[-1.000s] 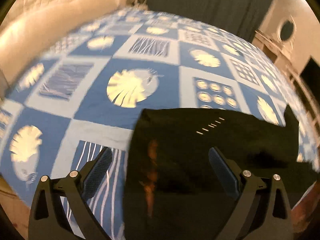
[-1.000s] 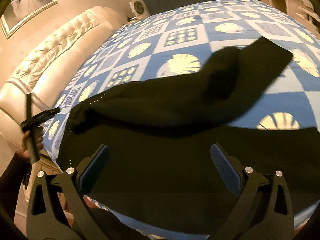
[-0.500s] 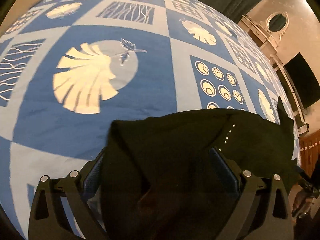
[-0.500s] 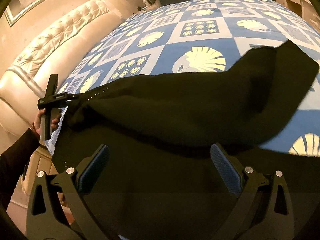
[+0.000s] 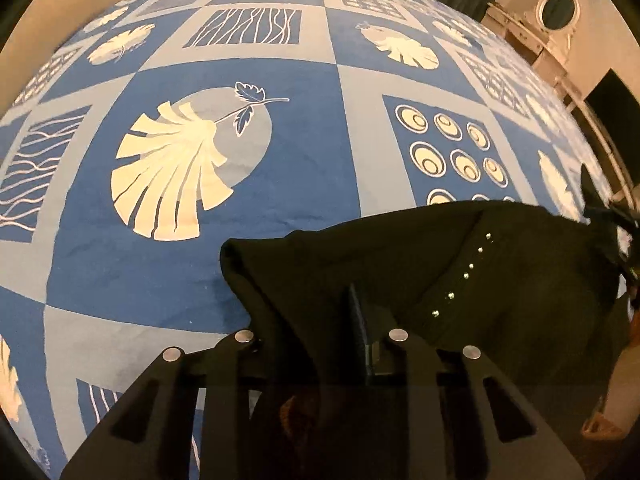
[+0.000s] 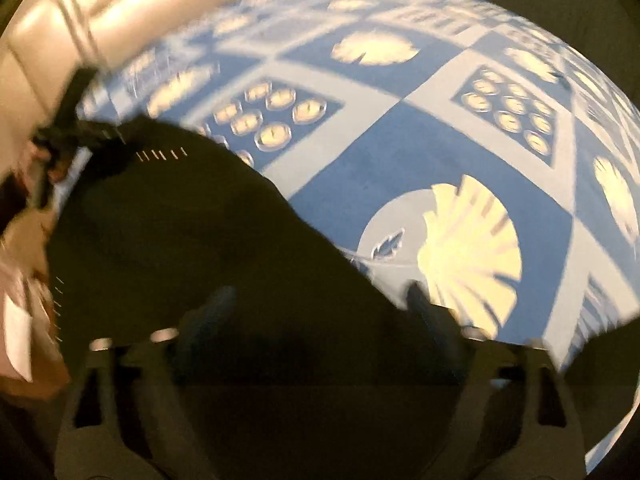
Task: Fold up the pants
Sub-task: 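Grasp the pants waistband edge with the left gripper while the right gripper grasps the other waistband corner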
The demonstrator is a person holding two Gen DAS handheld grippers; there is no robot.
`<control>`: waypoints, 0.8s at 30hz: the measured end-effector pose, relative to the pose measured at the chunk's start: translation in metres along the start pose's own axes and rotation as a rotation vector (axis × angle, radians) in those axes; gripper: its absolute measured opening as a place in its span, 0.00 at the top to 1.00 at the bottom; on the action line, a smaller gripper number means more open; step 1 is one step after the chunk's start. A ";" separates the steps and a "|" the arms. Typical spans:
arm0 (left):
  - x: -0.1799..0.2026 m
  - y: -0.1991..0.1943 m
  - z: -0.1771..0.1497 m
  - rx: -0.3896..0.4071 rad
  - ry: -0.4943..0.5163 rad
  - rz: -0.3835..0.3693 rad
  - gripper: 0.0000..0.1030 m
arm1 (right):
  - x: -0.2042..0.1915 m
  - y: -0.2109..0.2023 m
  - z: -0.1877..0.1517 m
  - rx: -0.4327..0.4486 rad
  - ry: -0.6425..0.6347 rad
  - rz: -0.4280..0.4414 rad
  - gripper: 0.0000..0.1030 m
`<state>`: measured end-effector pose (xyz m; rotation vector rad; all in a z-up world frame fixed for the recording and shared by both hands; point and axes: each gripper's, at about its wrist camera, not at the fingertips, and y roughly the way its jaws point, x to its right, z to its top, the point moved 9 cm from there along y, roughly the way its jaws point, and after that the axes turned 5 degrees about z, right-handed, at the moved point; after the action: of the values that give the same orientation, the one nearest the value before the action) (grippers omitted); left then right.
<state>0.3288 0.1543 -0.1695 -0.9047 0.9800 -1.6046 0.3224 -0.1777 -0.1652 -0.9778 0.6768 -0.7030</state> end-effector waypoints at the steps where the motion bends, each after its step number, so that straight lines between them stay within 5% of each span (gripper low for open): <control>1: 0.000 0.000 0.000 0.000 0.006 0.004 0.72 | 0.001 0.008 0.002 -0.027 -0.011 0.006 0.42; 6: 0.000 0.003 0.003 -0.003 0.016 0.018 0.72 | 0.004 0.027 0.007 -0.066 -0.032 0.024 0.42; 11: -0.002 0.007 0.005 -0.010 0.003 0.014 0.77 | 0.005 0.023 0.004 -0.080 0.056 0.138 0.91; 15: -0.002 0.001 0.010 0.017 -0.014 0.023 0.88 | -0.006 0.006 0.010 -0.023 0.003 0.060 0.93; 24: -0.009 -0.042 0.029 0.139 -0.084 0.003 0.90 | -0.028 -0.077 0.043 0.248 -0.092 -0.132 0.93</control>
<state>0.3419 0.1648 -0.1201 -0.8667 0.8010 -1.5986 0.3225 -0.1639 -0.0736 -0.8250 0.4352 -0.8317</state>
